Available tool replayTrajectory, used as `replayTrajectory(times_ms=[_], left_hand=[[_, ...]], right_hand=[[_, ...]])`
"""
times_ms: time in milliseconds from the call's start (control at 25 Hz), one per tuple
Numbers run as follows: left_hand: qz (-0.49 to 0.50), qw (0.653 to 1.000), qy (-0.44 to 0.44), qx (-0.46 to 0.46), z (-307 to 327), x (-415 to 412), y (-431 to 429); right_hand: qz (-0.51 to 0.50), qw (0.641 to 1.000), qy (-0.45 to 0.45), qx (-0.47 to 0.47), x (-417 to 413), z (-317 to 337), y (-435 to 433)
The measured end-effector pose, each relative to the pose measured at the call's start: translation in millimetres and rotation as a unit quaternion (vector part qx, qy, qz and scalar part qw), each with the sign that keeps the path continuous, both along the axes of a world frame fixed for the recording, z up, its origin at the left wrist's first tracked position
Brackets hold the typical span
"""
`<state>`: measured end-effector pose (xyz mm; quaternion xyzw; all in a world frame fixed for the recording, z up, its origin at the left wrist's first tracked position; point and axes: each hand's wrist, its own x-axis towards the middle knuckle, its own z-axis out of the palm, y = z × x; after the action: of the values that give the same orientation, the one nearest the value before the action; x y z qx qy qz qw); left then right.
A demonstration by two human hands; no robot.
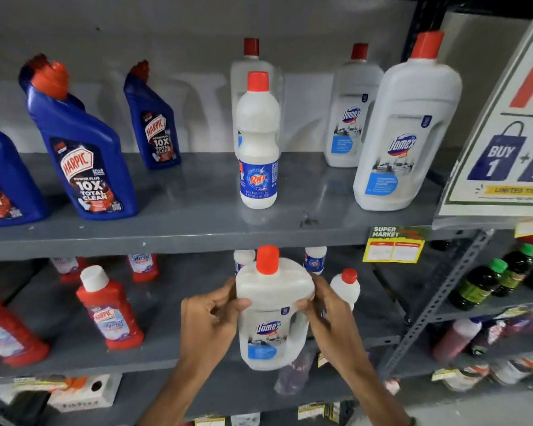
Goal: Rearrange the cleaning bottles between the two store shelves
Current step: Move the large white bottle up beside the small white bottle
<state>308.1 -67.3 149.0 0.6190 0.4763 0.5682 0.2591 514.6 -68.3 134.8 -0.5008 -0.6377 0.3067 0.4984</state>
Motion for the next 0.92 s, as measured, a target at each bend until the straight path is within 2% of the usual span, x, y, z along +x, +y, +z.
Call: replayTrajectory(times_ms=[360,480,680,920], left_hand=[[-0.033,0.99,-0.048,0.127,162,26,23],[-0.036,0.988,-0.083,0.128,201,38,46],[-0.017,0.988,-0.086,0.126,226,56,88],[-0.001,0.99,-0.051,0.134,223,64,116]], right_hand=[[-0.016,0.987,0.068,0.145,18,158,4],[-0.048,0.982,0.081,0.167,23,195,29],[-0.093,0.98,0.082,0.157,30,221,71],[-0.101,0.978,0.093,0.158,30,219,102]])
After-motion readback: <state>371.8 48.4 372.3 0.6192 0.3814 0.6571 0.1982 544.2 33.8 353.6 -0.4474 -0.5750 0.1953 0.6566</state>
